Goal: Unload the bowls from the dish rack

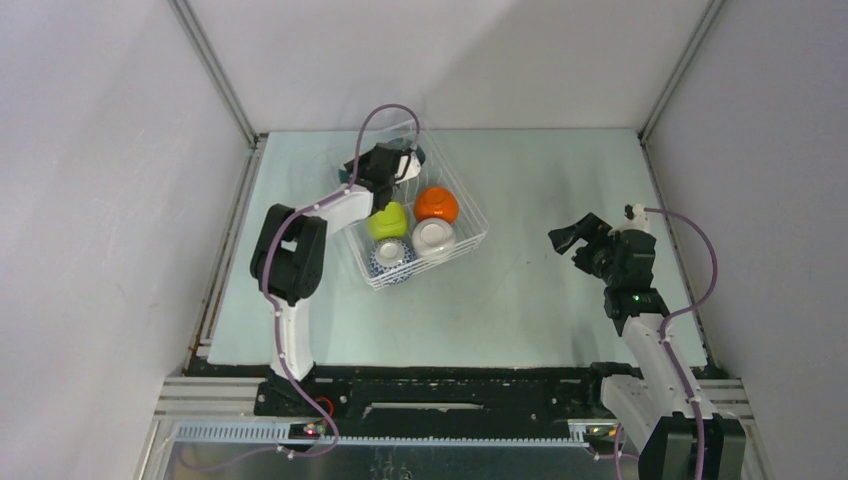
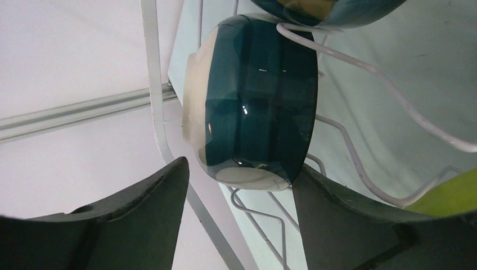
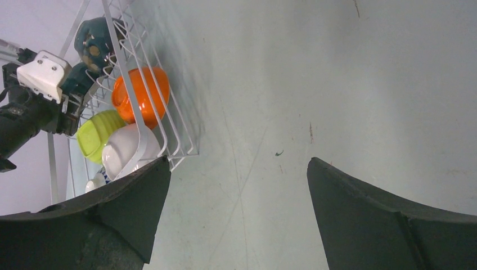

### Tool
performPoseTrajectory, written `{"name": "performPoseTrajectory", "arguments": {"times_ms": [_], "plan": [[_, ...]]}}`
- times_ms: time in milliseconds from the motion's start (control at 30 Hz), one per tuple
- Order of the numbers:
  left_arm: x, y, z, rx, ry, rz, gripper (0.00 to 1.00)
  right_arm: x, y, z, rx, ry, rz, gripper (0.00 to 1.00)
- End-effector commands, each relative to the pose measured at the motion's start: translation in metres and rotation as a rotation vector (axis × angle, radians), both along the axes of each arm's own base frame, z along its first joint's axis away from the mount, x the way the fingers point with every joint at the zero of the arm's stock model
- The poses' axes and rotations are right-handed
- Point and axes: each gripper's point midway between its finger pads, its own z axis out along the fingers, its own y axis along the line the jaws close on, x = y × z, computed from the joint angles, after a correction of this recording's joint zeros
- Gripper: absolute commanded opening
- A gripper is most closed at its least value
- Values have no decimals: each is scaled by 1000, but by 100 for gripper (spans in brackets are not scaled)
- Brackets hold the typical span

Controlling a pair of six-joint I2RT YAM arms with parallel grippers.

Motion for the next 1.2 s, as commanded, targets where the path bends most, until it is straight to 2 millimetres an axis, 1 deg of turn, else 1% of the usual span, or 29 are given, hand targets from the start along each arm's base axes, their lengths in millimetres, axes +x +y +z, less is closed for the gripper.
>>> {"name": "performPoseTrajectory", "arguments": {"times_ms": [0, 67, 100, 167, 200, 233, 267, 367, 400, 500, 567, 667, 867, 967, 1100, 1167], "plan": [[12, -5, 23, -39, -6, -6, 75, 4, 0, 5, 4, -28, 1, 100], [13, -5, 27, -42, -18, -3, 75, 4, 0, 5, 4, -27, 1, 100], [14, -5, 29, -42, -21, -6, 78, 3, 0, 5, 4, -29, 1, 100], [15, -5, 29, -37, -8, -18, 89, 3, 0, 5, 4, -26, 0, 100], [16, -6, 28, -47, 9, -25, 92, 3, 0, 4, 4, -24, 0, 100], [14, -8, 21, -58, 68, -46, 92, 4, 0, 4, 5, -24, 1, 100], [13, -13, 17, -78, 123, -73, 92, 4, 0, 3, 6, -22, 3, 100], [7, -16, 16, -118, 199, -96, 94, 4, 1, 3, 10, -24, 5, 100], [7, -17, 19, -122, 217, -105, 94, 4, 1, 3, 10, -25, 5, 100], [11, -7, 23, -97, 215, -71, 95, 4, 2, 3, 17, -24, 12, 100], [13, 1, 21, -72, 213, -44, 95, 4, 3, 4, 18, -26, 14, 100], [13, 4, 14, -60, 230, -43, 97, 3, 3, 6, 17, -32, 12, 100], [13, -4, -5, -93, 299, -77, 99, 3, 2, 7, 16, -36, 10, 100], [14, -3, -8, -81, 303, -69, 97, 3, 3, 8, 16, -39, 13, 100], [16, -2, -8, -60, 302, -78, 96, 3, 3, 7, 18, -35, 15, 100], [14, -6, -8, -71, 319, -99, 92, 3, 3, 5, 19, -32, 15, 100]]}}
